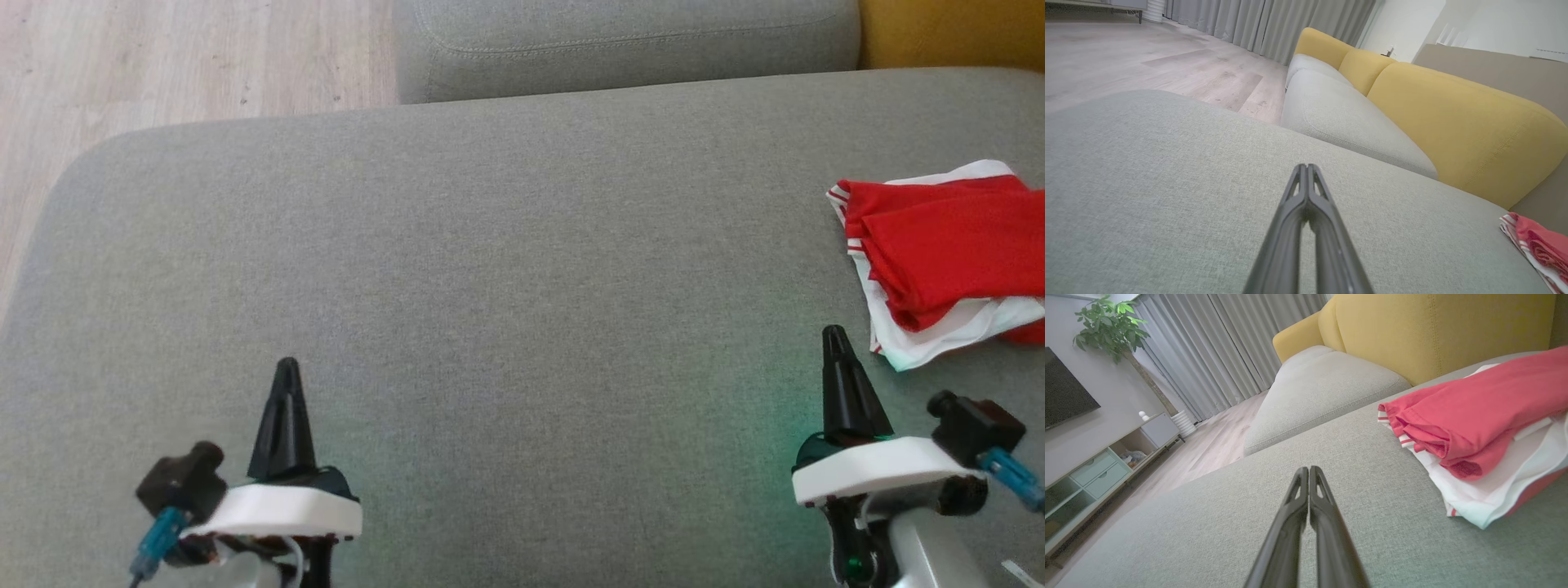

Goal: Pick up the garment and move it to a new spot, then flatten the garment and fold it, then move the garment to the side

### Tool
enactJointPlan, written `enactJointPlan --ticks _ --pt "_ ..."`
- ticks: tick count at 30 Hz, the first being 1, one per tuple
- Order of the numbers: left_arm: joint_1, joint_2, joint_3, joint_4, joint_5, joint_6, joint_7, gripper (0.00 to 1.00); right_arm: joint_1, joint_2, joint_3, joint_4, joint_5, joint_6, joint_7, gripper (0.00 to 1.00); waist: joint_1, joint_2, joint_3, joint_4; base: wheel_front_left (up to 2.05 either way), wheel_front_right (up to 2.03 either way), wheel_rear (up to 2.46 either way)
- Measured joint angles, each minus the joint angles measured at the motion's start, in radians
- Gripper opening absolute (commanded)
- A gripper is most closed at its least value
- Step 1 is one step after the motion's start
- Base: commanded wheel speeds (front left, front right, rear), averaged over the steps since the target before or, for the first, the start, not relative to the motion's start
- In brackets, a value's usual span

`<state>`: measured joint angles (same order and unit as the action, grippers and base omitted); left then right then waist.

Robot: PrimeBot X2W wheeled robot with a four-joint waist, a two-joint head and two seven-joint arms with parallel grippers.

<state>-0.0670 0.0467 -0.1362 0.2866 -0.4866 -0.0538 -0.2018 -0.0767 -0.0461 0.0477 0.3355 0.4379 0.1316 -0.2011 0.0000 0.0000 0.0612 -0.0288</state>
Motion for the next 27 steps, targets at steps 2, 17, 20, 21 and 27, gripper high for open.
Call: enactJointPlan --ticks 2,17,20,21,27 --pt "0.0 0.0 0.004 0.0 -0.01 0.0 0.003 0.0 0.0 0.0 -0.001 0.0 0.012 0.0 0.0 0.0 0.0 0.0 -0.001 0.0 0.0 0.0 0.0" --pt "0.0 0.0 0.029 0.0 -0.169 -0.009 0.047 0.0 0.0 -0.001 -0.022 -0.007 0.182 0.0 0.036 0.0 0.0 0.0 -0.009 0.004 0.0 0.0 0.0" --pt "0.0 0.0 0.039 0.0 -0.2 -0.009 0.053 0.0 0.0 -0.001 -0.025 -0.011 0.216 0.0 0.045 0.0 0.0 0.0 -0.01 0.005 0.0 0.0 0.0" --pt "0.0 0.0 0.039 -0.001 -0.211 -0.01 0.06 0.0 0.0 -0.001 -0.026 -0.012 0.227 0.0 0.049 0.0 0.0 0.0 -0.011 0.005 0.0 0.0 0.0" --pt "0.0 0.0 0.044 -0.001 -0.274 -0.018 0.077 0.0 0.0 -0.001 -0.032 -0.014 0.295 0.0 0.066 0.0 0.0 0.0 -0.014 0.007 0.0 0.0 0.0"
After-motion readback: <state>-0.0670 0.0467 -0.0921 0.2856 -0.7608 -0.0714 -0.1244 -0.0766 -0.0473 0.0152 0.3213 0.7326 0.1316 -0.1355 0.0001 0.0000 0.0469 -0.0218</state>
